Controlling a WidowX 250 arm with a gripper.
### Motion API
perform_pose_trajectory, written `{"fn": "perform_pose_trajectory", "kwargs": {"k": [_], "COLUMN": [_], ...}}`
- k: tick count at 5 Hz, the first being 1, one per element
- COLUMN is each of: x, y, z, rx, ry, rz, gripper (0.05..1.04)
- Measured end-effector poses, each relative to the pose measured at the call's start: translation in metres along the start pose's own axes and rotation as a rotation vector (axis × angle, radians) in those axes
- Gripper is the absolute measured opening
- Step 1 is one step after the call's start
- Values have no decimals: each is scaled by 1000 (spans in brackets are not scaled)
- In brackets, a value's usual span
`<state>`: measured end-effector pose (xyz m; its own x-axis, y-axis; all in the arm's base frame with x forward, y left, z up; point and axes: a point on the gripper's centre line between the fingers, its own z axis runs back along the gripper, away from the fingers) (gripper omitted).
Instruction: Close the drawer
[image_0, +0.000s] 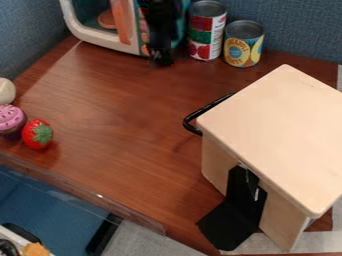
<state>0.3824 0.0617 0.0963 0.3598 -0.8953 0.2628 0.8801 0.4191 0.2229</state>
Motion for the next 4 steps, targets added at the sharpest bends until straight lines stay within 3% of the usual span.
{"fn": "perform_pose_trajectory", "kwargs": {"k": [1, 2, 3, 4], "x": [-30, -48, -54, -64], "y": [-4, -13, -32, -35], "z": [9, 39, 58, 74], "rx": [-36, 17, 45, -6], "ry": [88, 247, 358, 317], "rz": [254, 481, 618, 628], "gripper": [999, 999, 999, 999]}}
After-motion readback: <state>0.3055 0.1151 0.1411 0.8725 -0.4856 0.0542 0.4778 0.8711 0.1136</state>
